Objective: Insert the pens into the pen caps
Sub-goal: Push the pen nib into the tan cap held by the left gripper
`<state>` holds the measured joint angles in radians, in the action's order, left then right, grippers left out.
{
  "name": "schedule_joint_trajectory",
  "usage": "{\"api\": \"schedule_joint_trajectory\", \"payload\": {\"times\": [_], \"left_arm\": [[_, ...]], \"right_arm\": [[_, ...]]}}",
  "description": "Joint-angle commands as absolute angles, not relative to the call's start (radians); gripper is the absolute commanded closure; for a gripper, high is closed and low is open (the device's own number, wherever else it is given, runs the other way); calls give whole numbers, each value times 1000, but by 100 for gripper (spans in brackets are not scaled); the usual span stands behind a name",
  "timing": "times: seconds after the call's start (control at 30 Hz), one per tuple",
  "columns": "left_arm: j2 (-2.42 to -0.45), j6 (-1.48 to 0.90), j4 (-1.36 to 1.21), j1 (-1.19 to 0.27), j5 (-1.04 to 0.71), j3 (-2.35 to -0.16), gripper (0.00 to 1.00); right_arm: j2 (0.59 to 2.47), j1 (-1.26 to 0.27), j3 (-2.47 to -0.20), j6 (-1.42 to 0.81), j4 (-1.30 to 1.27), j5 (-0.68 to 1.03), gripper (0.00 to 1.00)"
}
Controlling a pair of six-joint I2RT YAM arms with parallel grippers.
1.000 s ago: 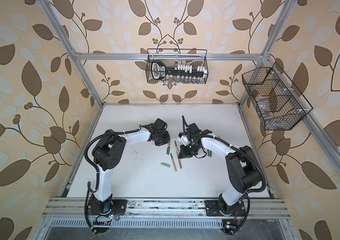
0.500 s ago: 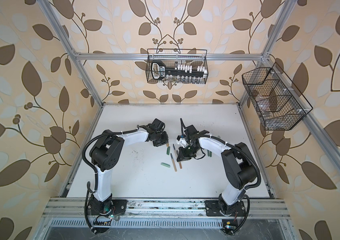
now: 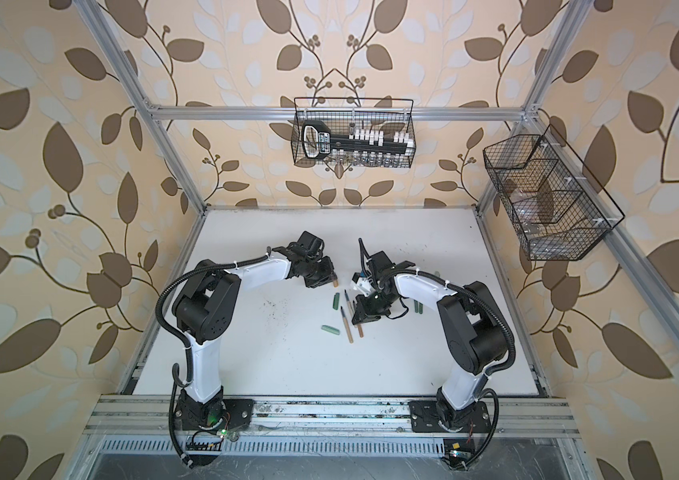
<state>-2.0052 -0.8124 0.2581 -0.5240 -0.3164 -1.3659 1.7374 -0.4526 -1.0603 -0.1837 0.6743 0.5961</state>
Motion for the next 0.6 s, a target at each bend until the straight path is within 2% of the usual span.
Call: {"api": "schedule_joint_trajectory", "payload": {"times": [0.0,0.57], "left_arm": [[-1927,-795,237,-524,-363,-1411,94],[-1887,-767,205,-527,-467,-1381,94]], "right_arm": [[1762,-459,-1081,-177,669,624,96],[1772,-453,-1099,-191,643,645,97]]}}
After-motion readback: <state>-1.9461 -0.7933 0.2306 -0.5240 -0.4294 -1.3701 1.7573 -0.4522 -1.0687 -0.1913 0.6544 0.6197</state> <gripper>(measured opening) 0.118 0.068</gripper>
